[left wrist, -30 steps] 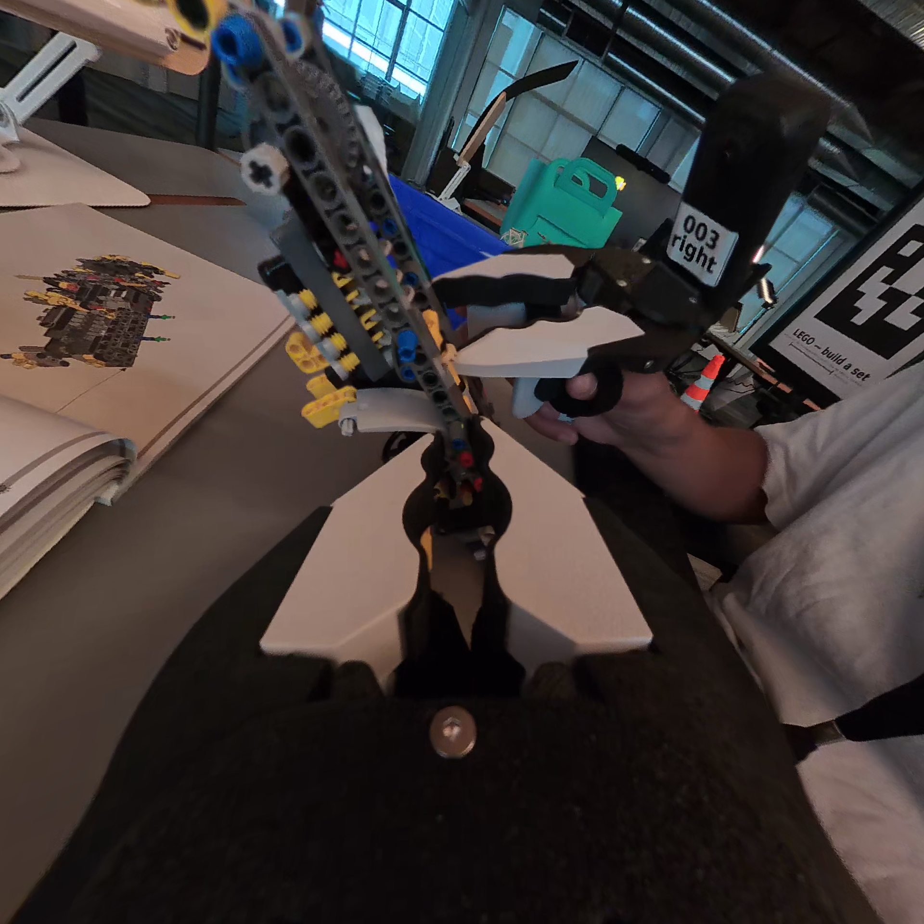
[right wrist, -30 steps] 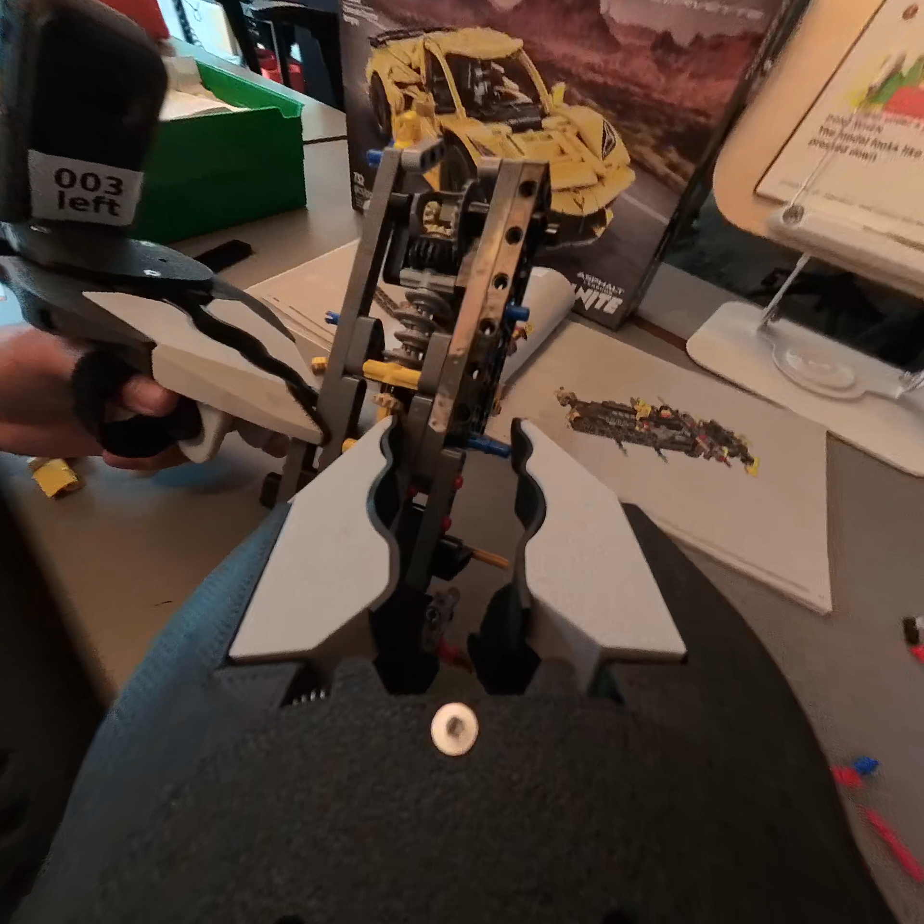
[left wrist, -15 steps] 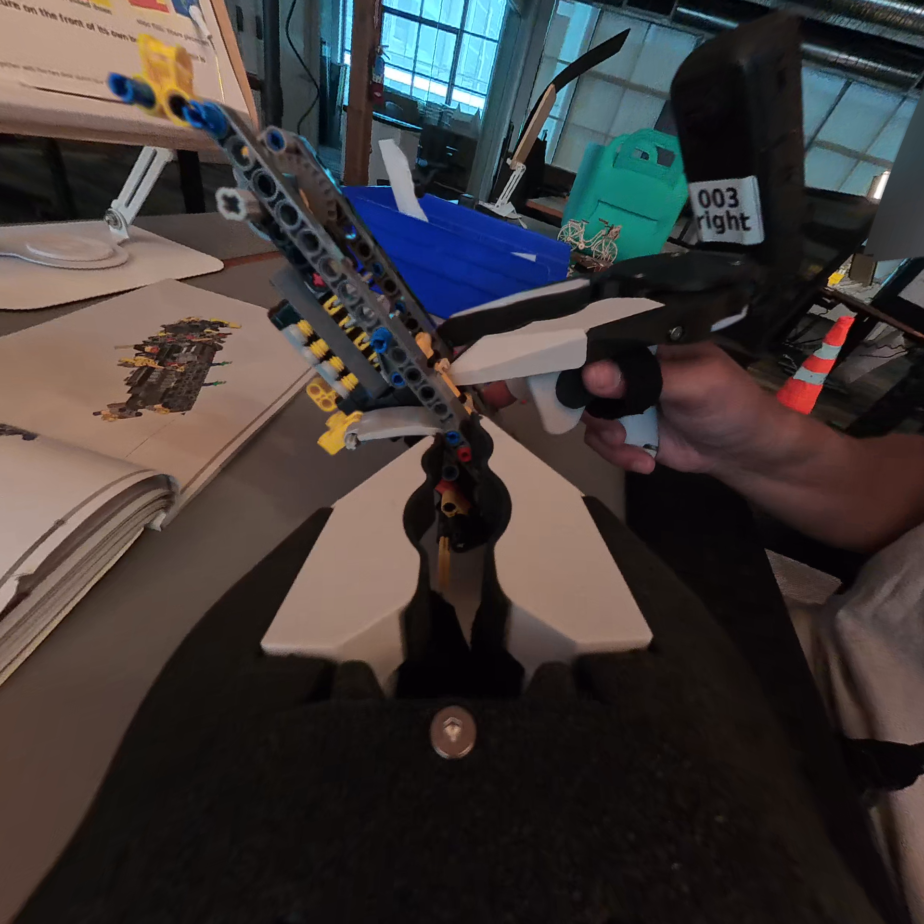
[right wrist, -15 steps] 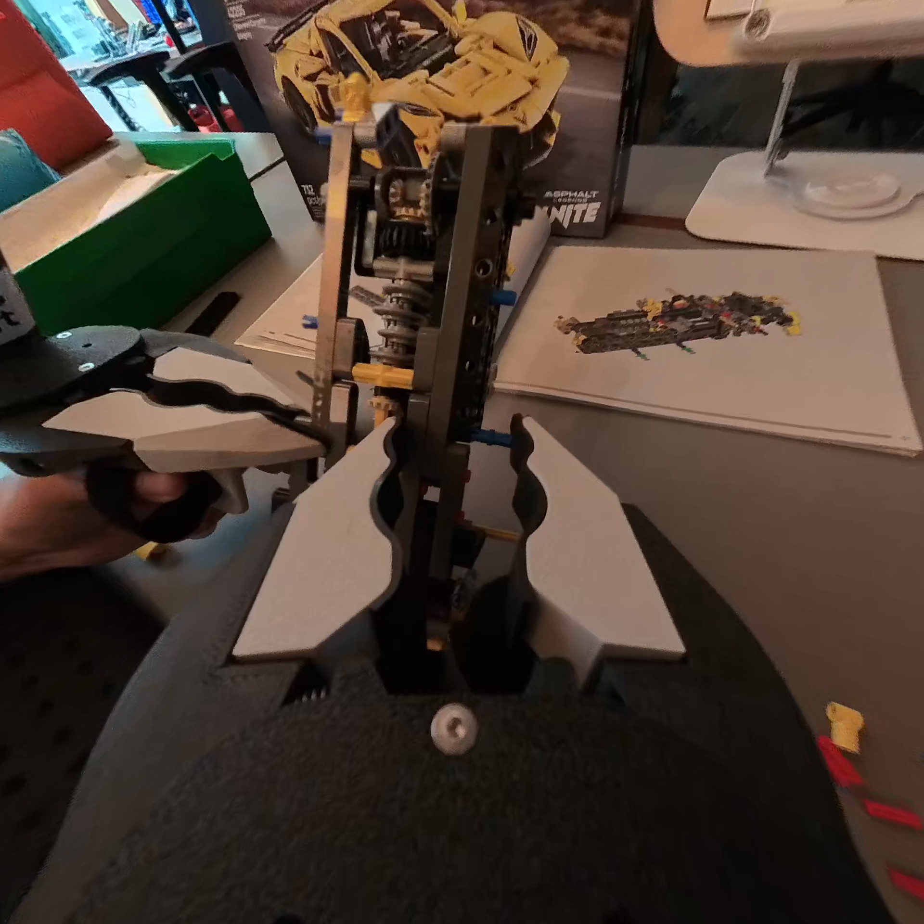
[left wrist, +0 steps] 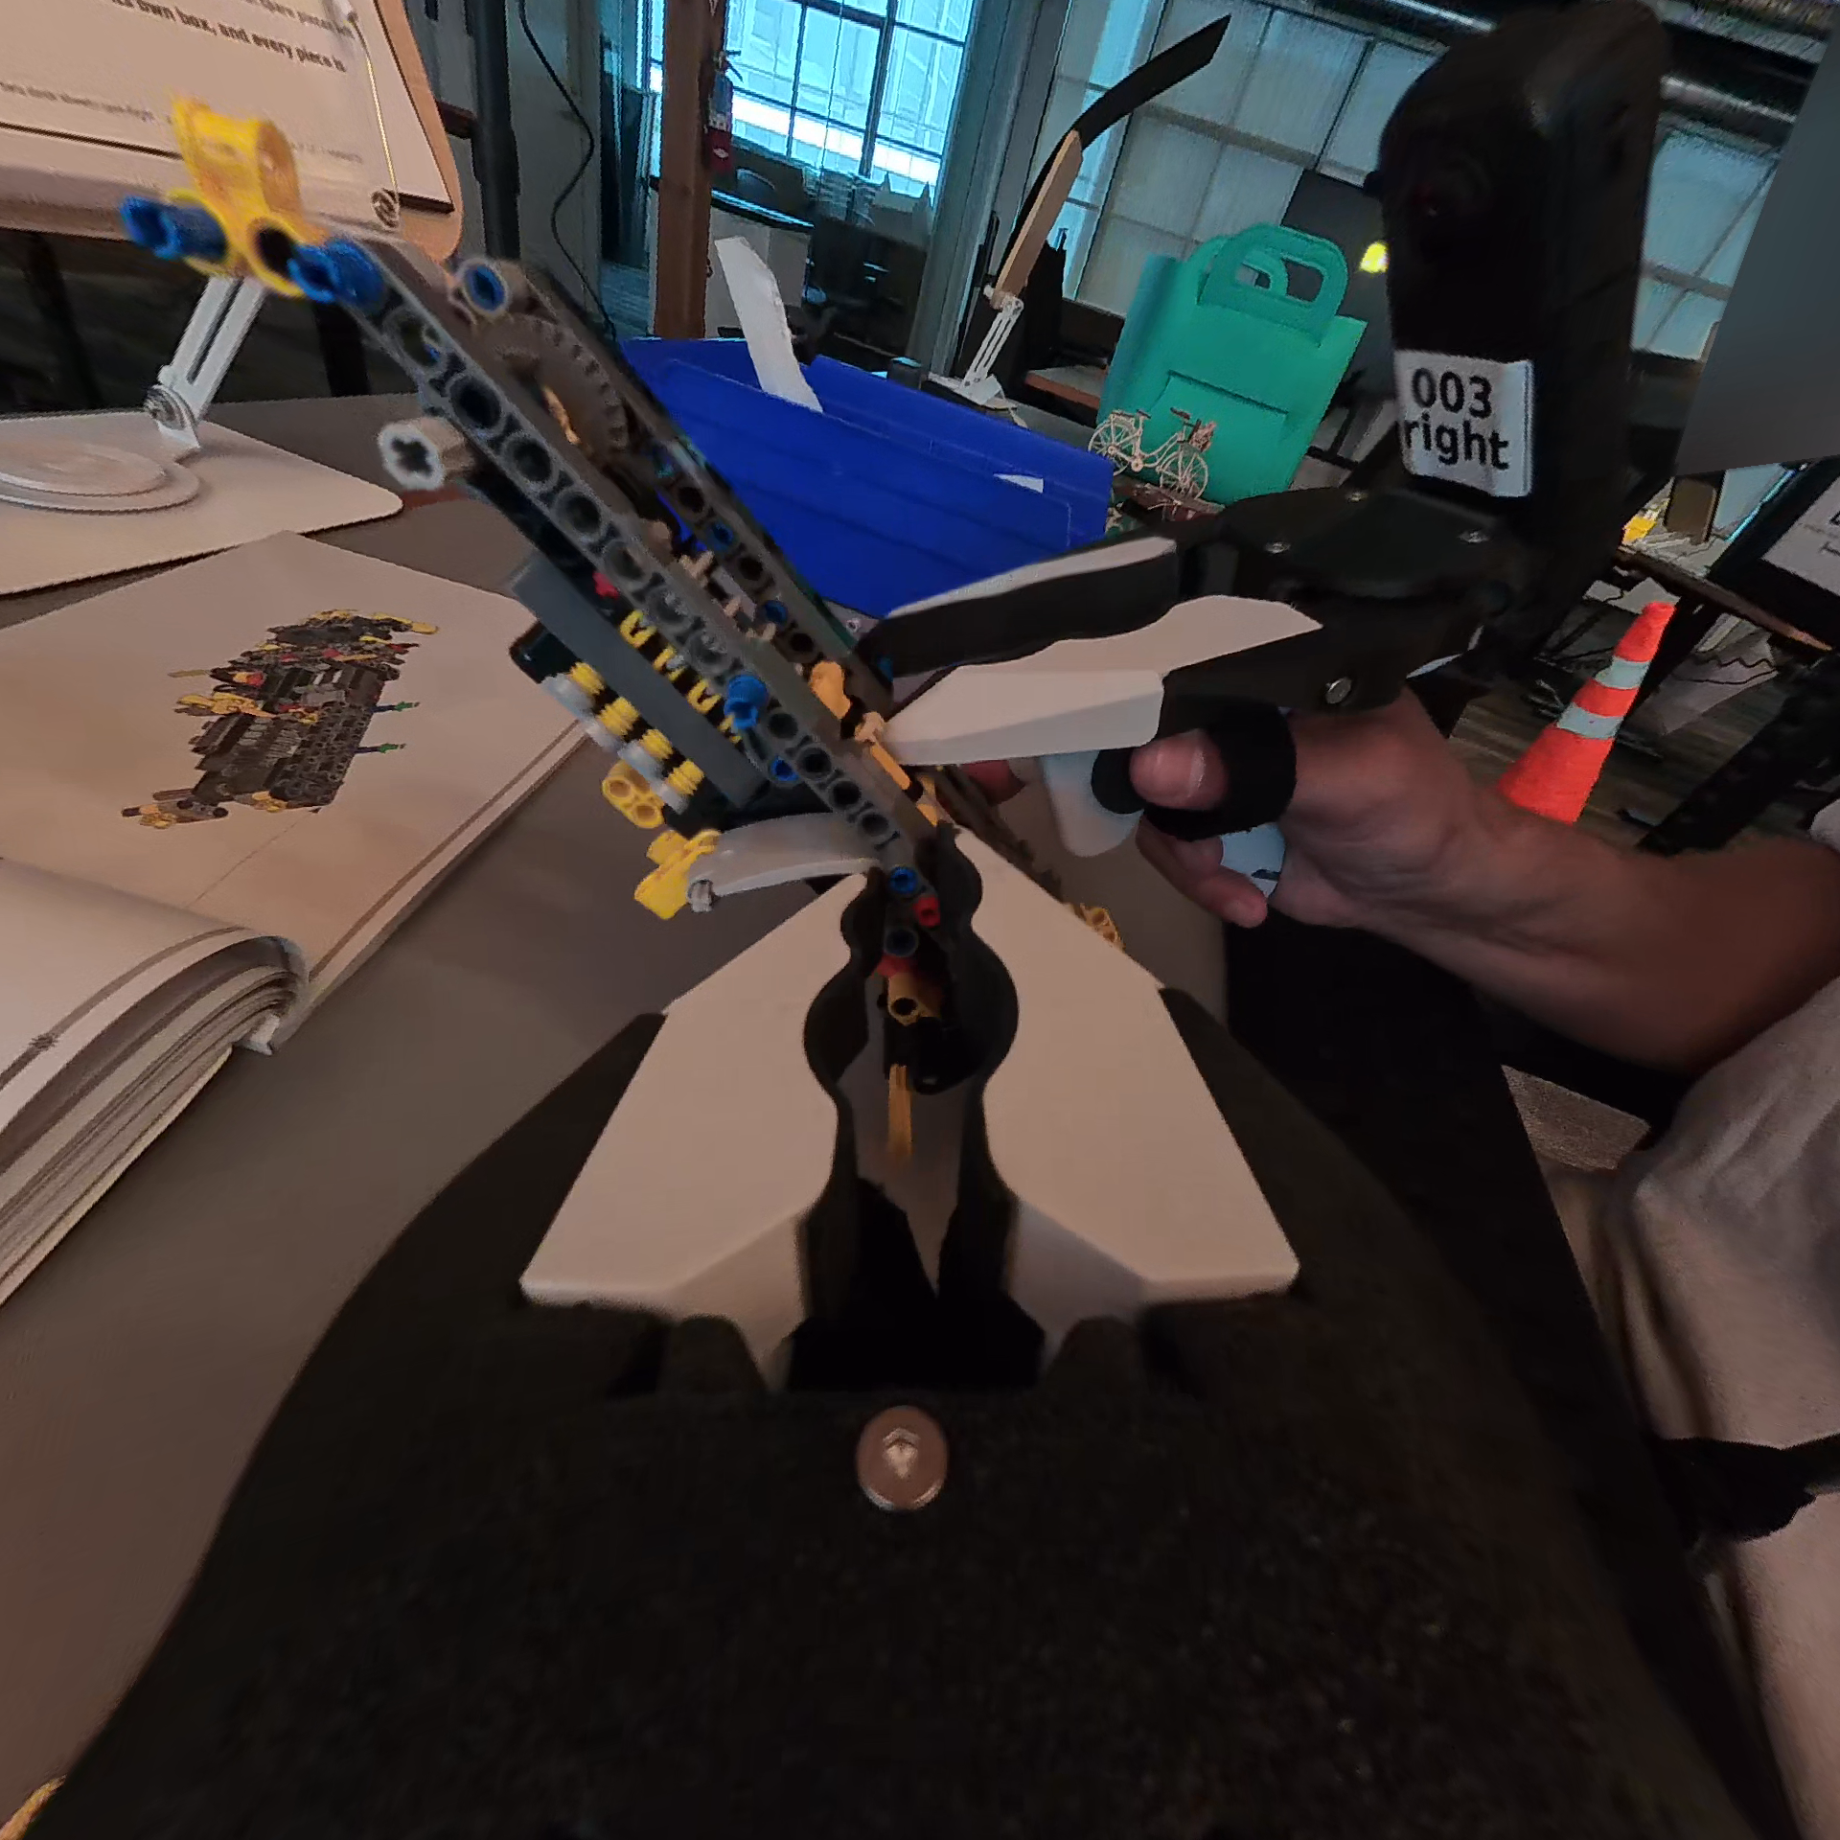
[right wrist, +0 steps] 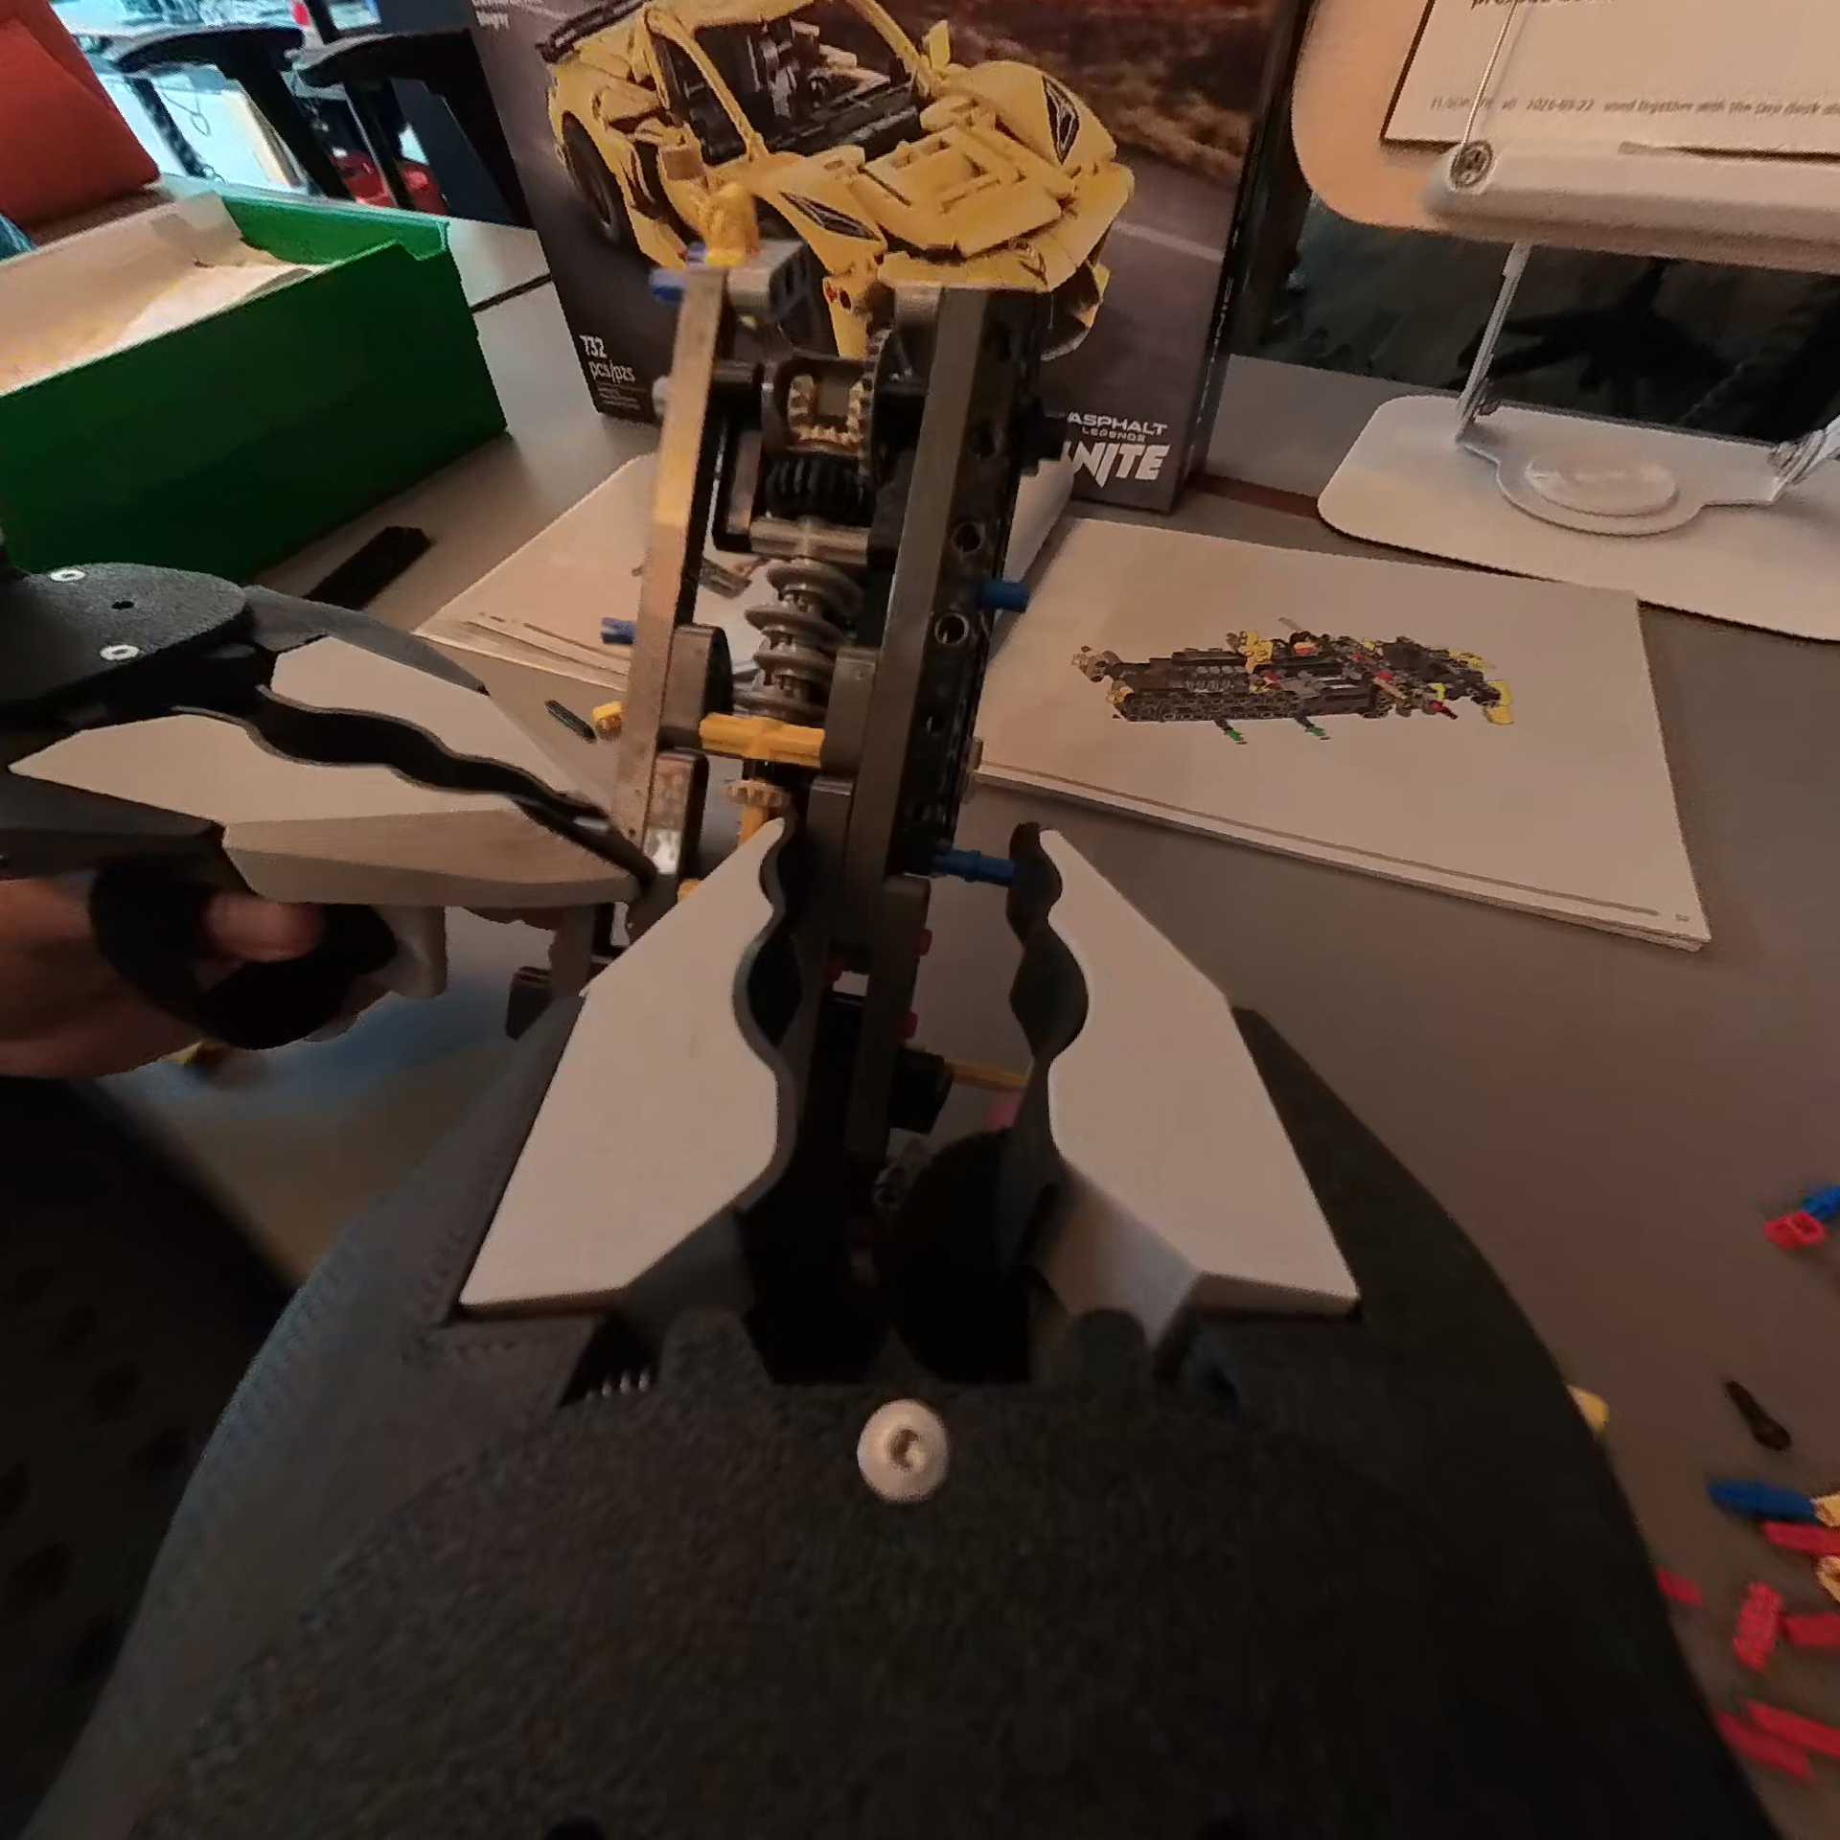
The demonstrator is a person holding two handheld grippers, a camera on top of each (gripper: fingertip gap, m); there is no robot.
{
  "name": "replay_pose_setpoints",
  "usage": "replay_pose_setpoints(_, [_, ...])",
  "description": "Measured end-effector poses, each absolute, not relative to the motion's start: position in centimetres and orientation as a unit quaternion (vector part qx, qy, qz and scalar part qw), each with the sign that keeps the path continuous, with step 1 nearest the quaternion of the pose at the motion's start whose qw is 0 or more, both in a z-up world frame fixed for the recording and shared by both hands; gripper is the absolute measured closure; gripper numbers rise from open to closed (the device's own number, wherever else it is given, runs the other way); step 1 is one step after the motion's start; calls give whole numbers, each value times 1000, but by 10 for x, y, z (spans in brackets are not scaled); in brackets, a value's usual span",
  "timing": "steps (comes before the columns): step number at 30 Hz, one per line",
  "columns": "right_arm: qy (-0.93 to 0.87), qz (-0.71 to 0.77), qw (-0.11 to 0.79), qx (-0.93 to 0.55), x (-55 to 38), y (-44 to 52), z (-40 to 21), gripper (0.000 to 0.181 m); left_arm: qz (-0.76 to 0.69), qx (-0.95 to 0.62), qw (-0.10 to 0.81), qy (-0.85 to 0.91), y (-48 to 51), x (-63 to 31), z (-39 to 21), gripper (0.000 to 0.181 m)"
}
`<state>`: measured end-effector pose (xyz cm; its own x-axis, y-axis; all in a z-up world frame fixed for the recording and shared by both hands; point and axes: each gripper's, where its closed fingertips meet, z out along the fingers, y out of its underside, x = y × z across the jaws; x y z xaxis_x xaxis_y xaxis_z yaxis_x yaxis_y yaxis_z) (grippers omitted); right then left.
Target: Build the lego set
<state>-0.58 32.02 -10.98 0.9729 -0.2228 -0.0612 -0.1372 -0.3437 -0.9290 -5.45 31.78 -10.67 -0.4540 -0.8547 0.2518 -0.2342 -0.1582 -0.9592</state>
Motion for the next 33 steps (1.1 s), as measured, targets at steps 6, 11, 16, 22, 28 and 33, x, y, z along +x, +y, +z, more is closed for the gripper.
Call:
replay_pose_setpoints(6, [103, -44, 569, -815, -4, 321, -107, 140, -609, -452, 254, 600, 318, -53, -107, 170])
replay_pose_setpoints(11, [91, -55, 602, -792, 1, 324, -99, 140, -627, -457, 233, 587, 321, -48, -103, 169])
replay_pose_setpoints(16, [64, -87, 607, -787, 3, 321, -95, 141, -620, -453, 209, 606, 318, -49, -110, 162])
replay_pose_setpoints(22, [8, -165, 584, -795, -2, 319, -88, 141, -604, -434, 270, 612, 339, -55, -95, 152])
replay_pose_setpoints(28, [-122, -303, 524, -787, -13, 318, -88, 140, -588, -447, 315, 596, 388, -69, -64, 141])
replay_pose_setpoints(33, [-249, -383, 478, -750, -40, 324, -86, 140, -559, -439, 292, 640, 394, -75, -73, 125])
